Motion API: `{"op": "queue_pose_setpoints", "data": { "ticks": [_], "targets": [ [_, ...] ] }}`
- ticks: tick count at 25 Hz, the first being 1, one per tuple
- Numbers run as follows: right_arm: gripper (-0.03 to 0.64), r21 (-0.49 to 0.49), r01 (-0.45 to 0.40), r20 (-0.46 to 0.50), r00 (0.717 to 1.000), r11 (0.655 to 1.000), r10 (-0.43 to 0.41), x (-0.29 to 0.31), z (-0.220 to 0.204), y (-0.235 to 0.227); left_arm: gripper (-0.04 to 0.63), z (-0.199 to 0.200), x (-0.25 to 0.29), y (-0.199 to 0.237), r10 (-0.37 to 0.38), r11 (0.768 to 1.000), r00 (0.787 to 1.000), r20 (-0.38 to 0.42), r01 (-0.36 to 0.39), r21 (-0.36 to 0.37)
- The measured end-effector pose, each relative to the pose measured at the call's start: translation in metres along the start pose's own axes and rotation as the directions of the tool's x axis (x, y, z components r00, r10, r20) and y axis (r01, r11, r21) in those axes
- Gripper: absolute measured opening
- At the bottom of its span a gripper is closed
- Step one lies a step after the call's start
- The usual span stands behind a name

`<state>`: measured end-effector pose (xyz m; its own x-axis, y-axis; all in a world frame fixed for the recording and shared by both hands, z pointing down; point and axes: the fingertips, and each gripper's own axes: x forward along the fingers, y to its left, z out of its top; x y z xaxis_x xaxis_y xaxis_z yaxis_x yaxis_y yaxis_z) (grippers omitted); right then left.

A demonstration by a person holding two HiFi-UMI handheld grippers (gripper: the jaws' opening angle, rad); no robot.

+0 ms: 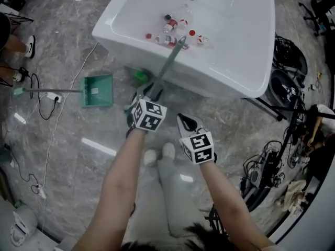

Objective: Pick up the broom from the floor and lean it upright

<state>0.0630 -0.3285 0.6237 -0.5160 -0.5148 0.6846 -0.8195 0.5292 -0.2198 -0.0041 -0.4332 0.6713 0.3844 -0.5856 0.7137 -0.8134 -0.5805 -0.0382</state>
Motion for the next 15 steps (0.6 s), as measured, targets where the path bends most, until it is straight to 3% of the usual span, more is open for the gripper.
{"op": "queue_pose_setpoints", "data": {
  "ticks": [5, 11, 15],
  "targets": [
    [0.002, 0.011, -0.005, 0.035, 0.999, 1.0, 0.004, -0.022, 0.026, 0.023, 0.092, 0.015, -0.048, -0.017, -0.021, 1.0, 0.999, 0.04, 0.021, 0.015],
    [0.002, -0.059, -0.013, 0.136, 0.99, 0.998, 0.021, -0.064, 0.082, 0.043, 0.021, 0.061, -0.114, -0.023, -0.015, 1.0, 0.986, 0.166, 0.015, -0.001],
    [0.002, 0.003, -0.026, 0.199, 0.98, 1.0, 0.025, -0.09, 0.115, 0.052, 0.0, 0.091, -0.153, -0.026, -0.013, 1.0, 0.973, 0.232, 0.016, -0.011]
  ]
}}
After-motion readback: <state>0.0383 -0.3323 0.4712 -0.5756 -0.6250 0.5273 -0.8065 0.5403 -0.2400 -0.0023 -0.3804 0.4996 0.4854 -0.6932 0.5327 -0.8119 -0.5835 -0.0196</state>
